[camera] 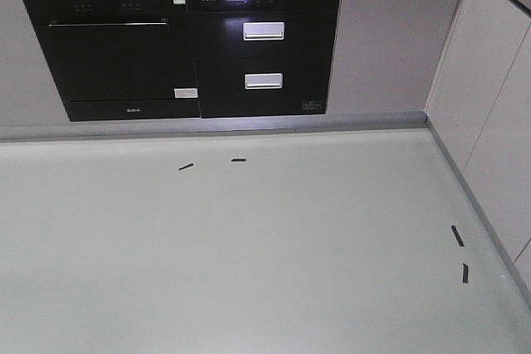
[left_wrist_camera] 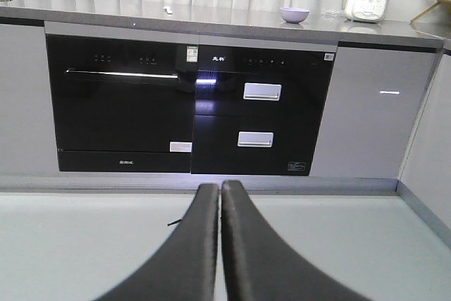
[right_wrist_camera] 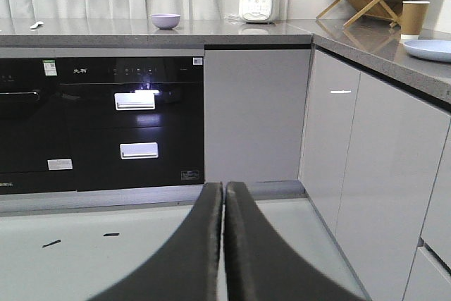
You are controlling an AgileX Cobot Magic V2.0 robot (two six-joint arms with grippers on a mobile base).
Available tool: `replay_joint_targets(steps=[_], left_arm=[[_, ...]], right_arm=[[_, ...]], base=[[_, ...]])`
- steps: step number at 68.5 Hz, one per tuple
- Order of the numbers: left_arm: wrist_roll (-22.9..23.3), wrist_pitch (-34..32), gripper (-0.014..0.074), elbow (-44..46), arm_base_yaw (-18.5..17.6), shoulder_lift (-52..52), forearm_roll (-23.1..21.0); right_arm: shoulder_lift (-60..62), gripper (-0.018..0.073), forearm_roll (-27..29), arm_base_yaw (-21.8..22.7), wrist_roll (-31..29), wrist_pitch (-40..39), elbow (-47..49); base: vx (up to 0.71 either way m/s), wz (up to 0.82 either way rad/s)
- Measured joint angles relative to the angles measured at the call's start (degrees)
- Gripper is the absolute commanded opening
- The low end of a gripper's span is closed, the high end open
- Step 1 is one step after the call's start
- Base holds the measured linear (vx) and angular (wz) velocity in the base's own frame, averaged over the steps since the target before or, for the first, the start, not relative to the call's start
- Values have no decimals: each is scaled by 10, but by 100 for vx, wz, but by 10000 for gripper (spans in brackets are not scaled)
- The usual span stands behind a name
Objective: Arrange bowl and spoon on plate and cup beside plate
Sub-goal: 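Drive the base toward the counter with both grippers held open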
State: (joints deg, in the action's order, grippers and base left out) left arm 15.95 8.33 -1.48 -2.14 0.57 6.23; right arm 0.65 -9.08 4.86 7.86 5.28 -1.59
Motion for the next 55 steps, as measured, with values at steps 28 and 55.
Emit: replay_joint_targets(steps=[28,55], left_arm=[[0,0,-6,0,0,0,0],[0,0,-6,0,0,0,0]], right_arm=[[0,-3,0,0,0,0,0],[0,-3,0,0,0,0,0]], base=[[0,0],[0,0]])
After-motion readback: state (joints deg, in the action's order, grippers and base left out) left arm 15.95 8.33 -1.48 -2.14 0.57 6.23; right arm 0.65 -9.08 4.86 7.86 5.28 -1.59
